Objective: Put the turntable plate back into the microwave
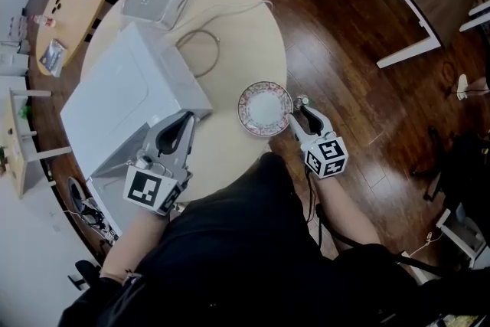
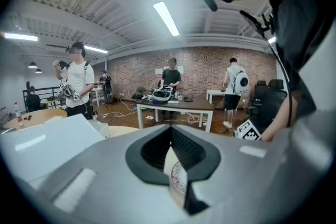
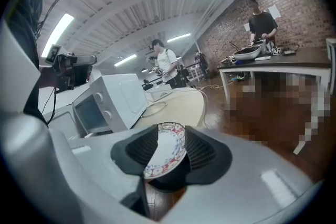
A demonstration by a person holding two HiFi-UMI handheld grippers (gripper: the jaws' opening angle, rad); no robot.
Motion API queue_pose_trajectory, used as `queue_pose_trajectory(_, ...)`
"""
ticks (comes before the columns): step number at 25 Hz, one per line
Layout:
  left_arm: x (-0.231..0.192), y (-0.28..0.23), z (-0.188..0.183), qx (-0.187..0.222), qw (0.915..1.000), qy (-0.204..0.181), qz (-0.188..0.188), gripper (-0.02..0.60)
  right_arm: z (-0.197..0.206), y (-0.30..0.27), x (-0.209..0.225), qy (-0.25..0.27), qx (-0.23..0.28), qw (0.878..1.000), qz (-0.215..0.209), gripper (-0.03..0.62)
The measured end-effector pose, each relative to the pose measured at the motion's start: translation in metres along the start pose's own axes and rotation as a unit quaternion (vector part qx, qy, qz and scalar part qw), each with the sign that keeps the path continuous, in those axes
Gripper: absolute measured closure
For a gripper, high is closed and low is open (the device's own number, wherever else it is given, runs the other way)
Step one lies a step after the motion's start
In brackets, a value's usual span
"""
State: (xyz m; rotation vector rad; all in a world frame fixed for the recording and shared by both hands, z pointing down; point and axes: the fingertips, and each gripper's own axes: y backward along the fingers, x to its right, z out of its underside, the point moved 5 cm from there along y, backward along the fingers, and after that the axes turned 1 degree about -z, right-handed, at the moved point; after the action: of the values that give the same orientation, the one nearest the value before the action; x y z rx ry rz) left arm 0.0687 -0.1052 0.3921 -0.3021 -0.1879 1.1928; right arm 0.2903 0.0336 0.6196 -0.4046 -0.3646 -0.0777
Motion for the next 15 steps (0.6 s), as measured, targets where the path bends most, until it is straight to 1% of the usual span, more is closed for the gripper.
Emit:
queue_pose_trajectory(4, -0.002, -0.001, 0.000, -0.007, 1.0000, 0.004, -0.004, 0.578, 0.010, -0.005, 0.008, -0.010, -0.014, 1.000, 0.007, 0.431)
queue_pose_trajectory(11, 0.000, -0.005, 0.008, -0.033, 0.9994, 0.007, 0.003, 0.578, 0.020, -0.018, 0.011, -0.025, -0.027, 0.999, 0.001, 0.410)
queue_pose_trajectory(15, -0.005, -0.004, 0.009, -0.040, 0.9992, 0.007, -0.003, 0.578, 0.025, -0.026, 0.013, -0.040, -0.030, 0.999, -0.002, 0.405)
